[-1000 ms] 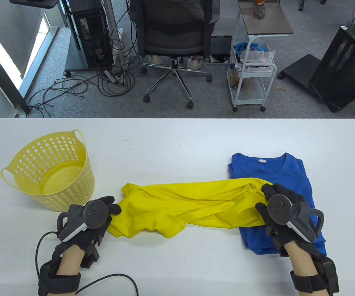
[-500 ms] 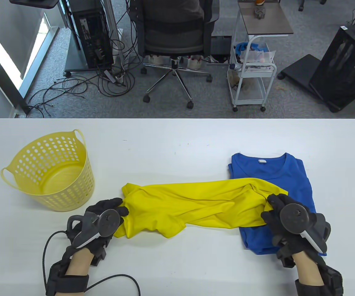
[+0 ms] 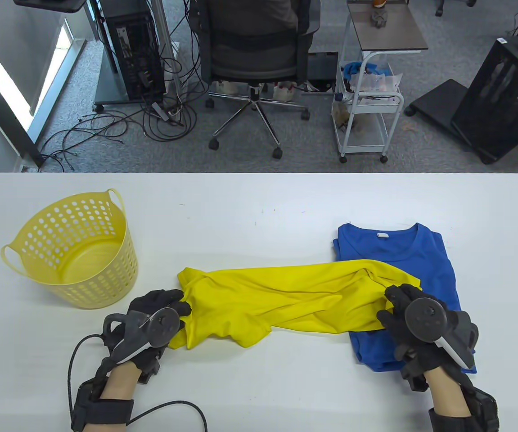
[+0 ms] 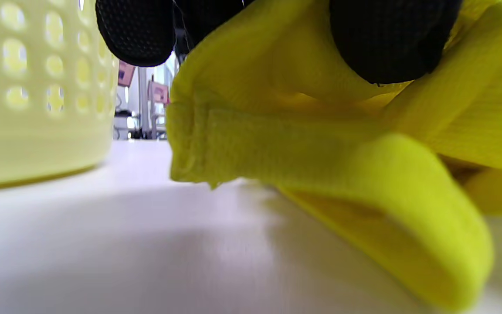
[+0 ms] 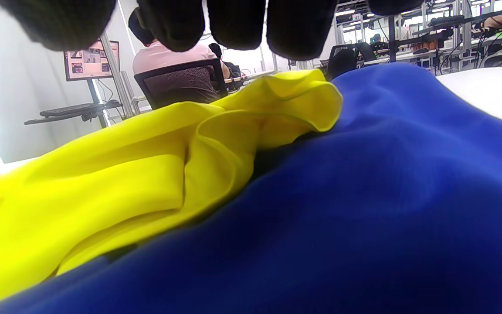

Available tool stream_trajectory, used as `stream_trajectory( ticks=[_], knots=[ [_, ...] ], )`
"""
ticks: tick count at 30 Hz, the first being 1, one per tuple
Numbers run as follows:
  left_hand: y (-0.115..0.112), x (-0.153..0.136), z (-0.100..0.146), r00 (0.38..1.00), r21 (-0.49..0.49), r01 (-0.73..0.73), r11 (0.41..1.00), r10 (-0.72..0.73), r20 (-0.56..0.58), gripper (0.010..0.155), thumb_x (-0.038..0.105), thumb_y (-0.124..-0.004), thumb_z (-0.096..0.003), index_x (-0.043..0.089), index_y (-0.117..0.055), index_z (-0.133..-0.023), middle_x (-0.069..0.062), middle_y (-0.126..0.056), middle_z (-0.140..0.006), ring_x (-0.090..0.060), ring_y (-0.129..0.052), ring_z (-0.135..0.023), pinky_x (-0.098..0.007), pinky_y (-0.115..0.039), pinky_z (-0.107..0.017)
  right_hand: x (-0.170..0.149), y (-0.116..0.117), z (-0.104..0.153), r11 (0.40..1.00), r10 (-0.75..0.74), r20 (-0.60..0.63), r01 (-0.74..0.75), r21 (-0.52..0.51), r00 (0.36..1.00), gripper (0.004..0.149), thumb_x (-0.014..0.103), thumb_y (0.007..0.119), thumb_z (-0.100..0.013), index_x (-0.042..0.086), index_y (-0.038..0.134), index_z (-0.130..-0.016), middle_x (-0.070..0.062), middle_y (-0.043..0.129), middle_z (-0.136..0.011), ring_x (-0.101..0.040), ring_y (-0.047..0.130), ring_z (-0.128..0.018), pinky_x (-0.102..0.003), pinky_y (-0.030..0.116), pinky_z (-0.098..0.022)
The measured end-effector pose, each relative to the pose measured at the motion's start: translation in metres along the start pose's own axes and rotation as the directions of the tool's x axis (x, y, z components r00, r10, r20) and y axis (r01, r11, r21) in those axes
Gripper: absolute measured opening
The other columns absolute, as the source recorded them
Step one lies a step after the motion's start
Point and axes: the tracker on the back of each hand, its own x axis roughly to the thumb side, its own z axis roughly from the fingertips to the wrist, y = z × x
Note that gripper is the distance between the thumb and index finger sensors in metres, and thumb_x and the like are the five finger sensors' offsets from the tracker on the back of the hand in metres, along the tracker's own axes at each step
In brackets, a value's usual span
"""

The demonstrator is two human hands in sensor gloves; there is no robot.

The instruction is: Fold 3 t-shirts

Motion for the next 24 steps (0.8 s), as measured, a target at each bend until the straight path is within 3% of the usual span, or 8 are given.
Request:
stream_trajectory(
  ticks=[4,8,13,24],
  knots=[
    [0.018,-0.003,0.003,0.988,0.045,-0.157,0.987,0.157,-0.001,0.041,0.045,-0.070,-0.0409,0.037,-0.072,-0.081,0.010,-0.083,-0.086,-0.016,-0.087,-0.080,-0.045,-0.077,-0.063,0.000,0.002,-0.001,1.000,-0.009,0.005,0.009,0.016,1.000,0.060,0.048,0.077,-0.042,0.025,0.063,-0.096,-0.009,0.058,-0.105,-0.043,0.066,-0.093,-0.073,0.045,-0.070],
    [0.038,0.004,-0.007,0.978,0.063,-0.203,0.977,0.206,-0.035,0.042,0.043,-0.067,-0.0417,0.035,-0.068,-0.083,0.008,-0.086,-0.077,-0.014,-0.090,-0.069,-0.041,-0.079,-0.061,0.002,0.003,-0.002,0.999,-0.017,0.023,0.017,0.031,1.000,0.060,0.048,0.076,-0.042,0.025,0.064,-0.096,-0.009,0.058,-0.105,-0.043,0.065,-0.093,-0.073,0.046,-0.070],
    [0.080,0.021,-0.029,0.966,-0.003,-0.249,0.969,0.248,-0.077,0.043,0.035,-0.070,-0.0436,0.031,-0.064,-0.086,0.005,-0.082,-0.079,-0.016,-0.087,-0.071,-0.042,-0.076,-0.064,0.002,0.004,-0.002,0.999,-0.033,0.037,0.032,0.034,0.999,0.060,0.049,0.076,-0.042,0.025,0.064,-0.096,-0.010,0.058,-0.105,-0.043,0.065,-0.093,-0.073,0.046,-0.069],
    [0.219,0.050,-0.054,0.986,0.163,-0.141,0.976,0.153,-0.065,0.043,0.040,-0.075,-0.0418,0.034,-0.072,-0.085,0.006,-0.089,-0.071,-0.014,-0.093,-0.059,-0.043,-0.081,-0.057,0.002,0.003,-0.002,0.998,-0.055,0.056,0.053,0.034,0.997,0.060,0.049,0.076,-0.042,0.025,0.064,-0.096,-0.010,0.059,-0.105,-0.043,0.066,-0.093,-0.072,0.047,-0.069]
  ],
)
